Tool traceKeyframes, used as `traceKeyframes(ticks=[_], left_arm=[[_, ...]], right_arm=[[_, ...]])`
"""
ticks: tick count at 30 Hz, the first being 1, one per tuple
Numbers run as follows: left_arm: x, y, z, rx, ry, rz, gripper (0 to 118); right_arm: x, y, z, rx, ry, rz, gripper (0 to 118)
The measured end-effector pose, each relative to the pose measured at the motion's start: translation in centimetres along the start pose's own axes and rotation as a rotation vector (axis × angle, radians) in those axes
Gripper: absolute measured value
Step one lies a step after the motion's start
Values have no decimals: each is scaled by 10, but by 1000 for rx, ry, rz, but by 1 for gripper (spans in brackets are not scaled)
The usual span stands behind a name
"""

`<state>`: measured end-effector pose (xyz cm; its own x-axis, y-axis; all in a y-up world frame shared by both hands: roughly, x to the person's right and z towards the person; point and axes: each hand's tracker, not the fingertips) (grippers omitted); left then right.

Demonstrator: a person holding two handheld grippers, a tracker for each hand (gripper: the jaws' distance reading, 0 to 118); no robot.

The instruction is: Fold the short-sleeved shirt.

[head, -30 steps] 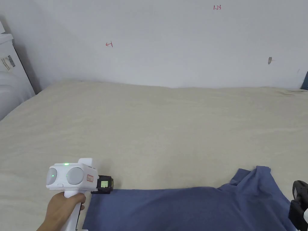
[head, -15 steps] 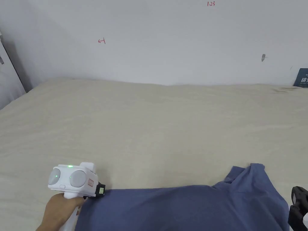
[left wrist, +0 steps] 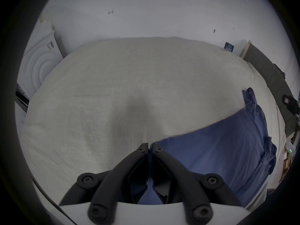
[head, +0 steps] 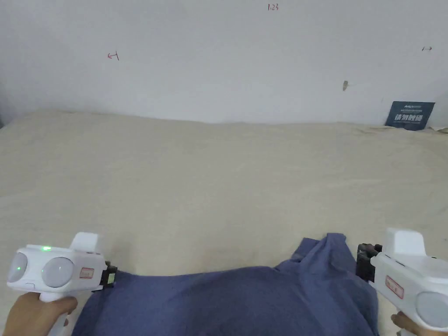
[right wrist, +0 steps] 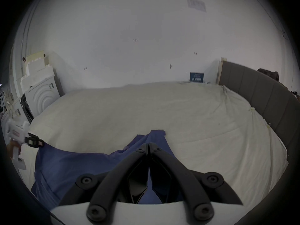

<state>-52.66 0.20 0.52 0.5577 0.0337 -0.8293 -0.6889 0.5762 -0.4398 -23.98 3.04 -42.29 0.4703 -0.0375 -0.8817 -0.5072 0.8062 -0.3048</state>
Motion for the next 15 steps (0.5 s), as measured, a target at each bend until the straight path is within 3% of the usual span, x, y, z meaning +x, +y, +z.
traceKeyframes(ticks=[2, 3, 5, 6, 7, 8, 15], left_arm=[[1, 1, 8, 12, -8, -5, 1], [3, 0, 5, 17, -8, -8, 1], [3, -1, 9, 26, -11, -10, 1], [3, -1, 11, 26, -15, -8, 1], [-2, -4, 10, 28, -16, -7, 1], [-3, -5, 11, 30, -18, -7, 1], [-11, -9, 14, 28, -23, -4, 1]], right_arm=[[8, 5, -28, -48, 12, -34, 3], [10, 8, -40, -81, 11, -38, 13], [10, 11, -60, -109, -14, -41, 52], [12, 11, -69, -136, -18, -30, 80], [14, 12, -81, -180, -15, -26, 93], [13, 11, -89, -218, -29, -14, 99], [20, -5, -124, -332, -94, -62, 99]])
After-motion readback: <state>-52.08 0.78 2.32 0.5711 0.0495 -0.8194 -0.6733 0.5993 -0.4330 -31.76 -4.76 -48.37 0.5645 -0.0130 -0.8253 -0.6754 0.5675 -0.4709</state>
